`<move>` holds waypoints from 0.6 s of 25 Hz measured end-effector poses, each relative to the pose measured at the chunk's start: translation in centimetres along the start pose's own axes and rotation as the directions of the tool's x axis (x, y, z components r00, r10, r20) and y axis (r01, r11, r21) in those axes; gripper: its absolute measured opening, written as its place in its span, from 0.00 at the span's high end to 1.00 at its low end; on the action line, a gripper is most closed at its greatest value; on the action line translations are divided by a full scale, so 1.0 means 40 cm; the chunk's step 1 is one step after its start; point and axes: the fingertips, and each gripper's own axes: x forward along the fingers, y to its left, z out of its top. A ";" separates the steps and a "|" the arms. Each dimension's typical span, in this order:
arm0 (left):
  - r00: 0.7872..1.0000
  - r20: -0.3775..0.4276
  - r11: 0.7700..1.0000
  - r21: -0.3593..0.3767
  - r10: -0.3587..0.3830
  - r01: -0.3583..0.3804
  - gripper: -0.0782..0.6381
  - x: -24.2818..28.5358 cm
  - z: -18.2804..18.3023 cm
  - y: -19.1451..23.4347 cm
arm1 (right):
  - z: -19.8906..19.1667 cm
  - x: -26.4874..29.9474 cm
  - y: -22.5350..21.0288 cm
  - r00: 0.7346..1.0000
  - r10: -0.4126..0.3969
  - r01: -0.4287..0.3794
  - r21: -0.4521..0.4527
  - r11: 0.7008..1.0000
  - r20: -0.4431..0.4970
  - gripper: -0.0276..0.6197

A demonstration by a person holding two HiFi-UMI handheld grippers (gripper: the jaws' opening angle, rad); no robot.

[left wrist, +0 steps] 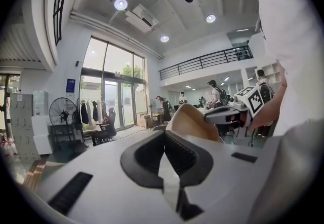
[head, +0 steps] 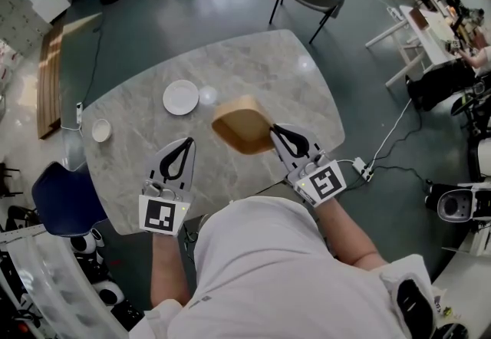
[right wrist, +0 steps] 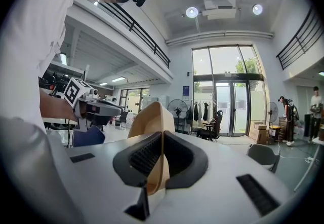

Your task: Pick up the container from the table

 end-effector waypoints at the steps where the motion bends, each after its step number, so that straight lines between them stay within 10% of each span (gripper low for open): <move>1: 1.000 -0.003 1.000 -0.001 -0.001 0.001 0.89 0.001 -0.003 -0.001 | -0.001 0.000 -0.002 1.000 0.000 0.000 0.001 1.000 -0.002 0.92; 15: 1.000 -0.006 0.998 -0.063 0.004 -0.005 0.89 0.025 -0.015 0.011 | -0.033 0.006 -0.035 0.999 -0.001 0.001 0.025 1.000 -0.038 0.92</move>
